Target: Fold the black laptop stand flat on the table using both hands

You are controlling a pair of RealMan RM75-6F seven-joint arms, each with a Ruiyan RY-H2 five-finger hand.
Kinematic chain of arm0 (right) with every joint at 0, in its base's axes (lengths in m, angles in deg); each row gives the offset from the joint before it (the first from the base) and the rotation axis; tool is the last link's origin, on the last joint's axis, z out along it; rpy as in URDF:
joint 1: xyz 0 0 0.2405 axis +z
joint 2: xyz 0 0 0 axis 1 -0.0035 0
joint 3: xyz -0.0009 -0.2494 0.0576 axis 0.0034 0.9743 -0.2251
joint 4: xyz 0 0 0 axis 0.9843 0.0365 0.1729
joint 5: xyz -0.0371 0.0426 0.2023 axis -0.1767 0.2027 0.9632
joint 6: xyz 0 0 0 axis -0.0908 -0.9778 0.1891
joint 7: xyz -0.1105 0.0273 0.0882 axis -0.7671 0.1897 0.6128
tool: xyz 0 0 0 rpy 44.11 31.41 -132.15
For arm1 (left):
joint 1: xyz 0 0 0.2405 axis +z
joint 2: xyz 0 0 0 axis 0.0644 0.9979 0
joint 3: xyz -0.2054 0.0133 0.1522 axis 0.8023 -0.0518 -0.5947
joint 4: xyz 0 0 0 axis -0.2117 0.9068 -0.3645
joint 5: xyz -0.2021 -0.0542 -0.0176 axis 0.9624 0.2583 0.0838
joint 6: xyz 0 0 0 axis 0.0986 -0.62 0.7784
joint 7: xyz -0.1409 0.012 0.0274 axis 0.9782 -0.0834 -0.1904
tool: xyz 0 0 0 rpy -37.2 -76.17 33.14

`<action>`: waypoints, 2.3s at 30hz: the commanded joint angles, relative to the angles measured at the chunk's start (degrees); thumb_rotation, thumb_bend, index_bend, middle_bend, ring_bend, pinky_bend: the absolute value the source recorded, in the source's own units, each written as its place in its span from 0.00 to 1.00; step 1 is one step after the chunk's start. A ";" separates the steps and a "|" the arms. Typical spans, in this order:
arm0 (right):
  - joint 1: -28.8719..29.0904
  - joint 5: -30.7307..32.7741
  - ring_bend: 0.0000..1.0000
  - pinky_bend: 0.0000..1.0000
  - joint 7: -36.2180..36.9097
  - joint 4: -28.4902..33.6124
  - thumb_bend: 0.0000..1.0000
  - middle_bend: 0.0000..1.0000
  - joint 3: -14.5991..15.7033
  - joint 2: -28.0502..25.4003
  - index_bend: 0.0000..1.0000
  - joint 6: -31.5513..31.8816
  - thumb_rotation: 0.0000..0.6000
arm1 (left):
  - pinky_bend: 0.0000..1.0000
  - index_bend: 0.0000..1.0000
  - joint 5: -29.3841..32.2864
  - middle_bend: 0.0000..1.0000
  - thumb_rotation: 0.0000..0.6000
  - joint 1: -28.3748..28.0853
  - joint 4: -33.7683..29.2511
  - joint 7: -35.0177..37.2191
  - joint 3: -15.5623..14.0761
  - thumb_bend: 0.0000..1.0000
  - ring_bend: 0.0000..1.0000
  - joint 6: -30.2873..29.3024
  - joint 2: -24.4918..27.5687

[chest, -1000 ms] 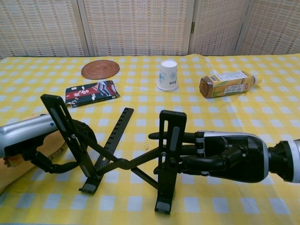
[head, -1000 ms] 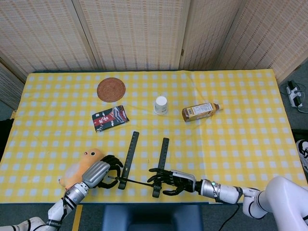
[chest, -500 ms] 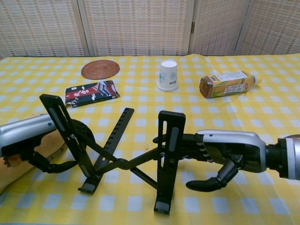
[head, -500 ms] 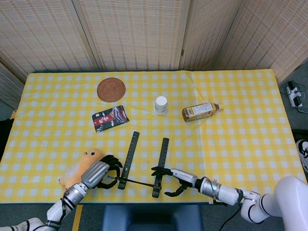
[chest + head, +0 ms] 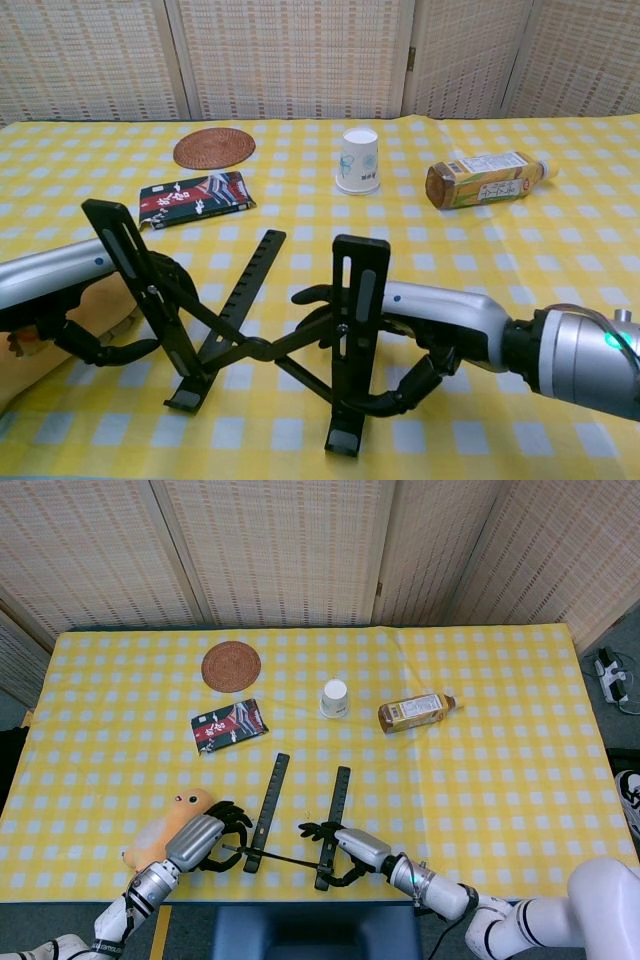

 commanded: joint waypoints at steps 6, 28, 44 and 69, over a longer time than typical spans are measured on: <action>-2.35 2.55 0.19 0.03 -5.80 -0.60 0.39 0.19 -2.63 2.12 0.07 0.09 1.00 | 0.13 0.54 -0.10 0.34 1.00 0.07 0.14 0.23 -0.02 0.43 0.19 0.01 -0.11; -2.24 5.86 0.24 0.05 -20.18 -1.71 0.39 0.25 -8.95 0.00 0.21 -2.33 1.00 | 0.13 0.54 0.35 0.34 1.00 -0.08 0.44 0.89 0.73 0.43 0.19 0.16 -0.71; -6.44 2.93 0.27 0.12 -29.82 6.49 0.39 0.25 -5.03 -4.07 0.22 1.09 1.00 | 0.12 0.51 -2.58 0.34 1.00 0.49 -1.05 1.28 -0.69 0.43 0.18 -1.72 0.85; -11.45 7.92 0.28 0.12 -36.25 6.60 0.39 0.26 -7.98 -1.81 0.36 4.66 1.00 | 0.10 0.54 -5.79 0.34 1.00 0.41 -1.74 1.60 -2.13 0.43 0.17 -2.94 1.98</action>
